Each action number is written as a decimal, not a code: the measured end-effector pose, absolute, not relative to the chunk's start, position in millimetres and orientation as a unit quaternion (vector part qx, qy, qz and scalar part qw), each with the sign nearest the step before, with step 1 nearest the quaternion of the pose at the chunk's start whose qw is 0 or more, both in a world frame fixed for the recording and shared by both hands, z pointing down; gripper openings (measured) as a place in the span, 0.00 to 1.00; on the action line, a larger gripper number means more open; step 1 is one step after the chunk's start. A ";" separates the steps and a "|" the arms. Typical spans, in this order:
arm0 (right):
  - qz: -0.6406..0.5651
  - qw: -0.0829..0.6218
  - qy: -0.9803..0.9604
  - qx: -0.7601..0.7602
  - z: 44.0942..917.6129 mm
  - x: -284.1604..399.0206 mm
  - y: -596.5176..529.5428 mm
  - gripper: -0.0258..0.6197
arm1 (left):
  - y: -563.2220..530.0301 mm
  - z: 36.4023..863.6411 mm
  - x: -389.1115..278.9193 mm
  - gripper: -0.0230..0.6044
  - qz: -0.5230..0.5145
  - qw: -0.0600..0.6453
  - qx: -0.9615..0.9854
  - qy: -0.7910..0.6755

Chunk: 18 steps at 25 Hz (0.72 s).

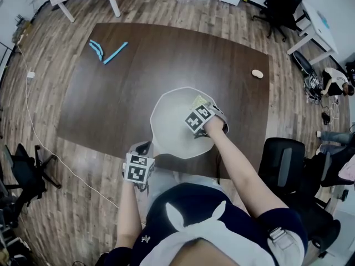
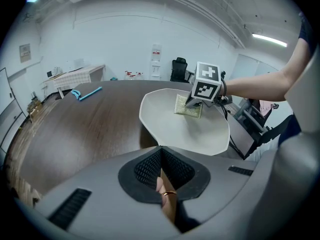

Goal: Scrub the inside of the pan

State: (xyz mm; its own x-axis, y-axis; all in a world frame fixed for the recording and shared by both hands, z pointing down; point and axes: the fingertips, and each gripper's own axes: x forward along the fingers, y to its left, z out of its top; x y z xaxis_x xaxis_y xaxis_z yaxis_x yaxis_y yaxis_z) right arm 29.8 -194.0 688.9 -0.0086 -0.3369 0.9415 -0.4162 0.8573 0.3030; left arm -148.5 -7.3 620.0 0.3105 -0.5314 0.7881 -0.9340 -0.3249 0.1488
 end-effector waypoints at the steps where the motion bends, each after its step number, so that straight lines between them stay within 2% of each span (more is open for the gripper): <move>1: 0.028 0.659 -0.705 0.260 689.6 31.3 -192.5 0.09 | -7.1 620.2 -148.2 0.04 0.323 0.312 0.747 -0.491; 18: 0.082 0.723 -0.660 0.186 696.9 52.3 -164.0 0.09 | -11.6 616.5 -146.8 0.04 0.321 0.312 0.743 -0.497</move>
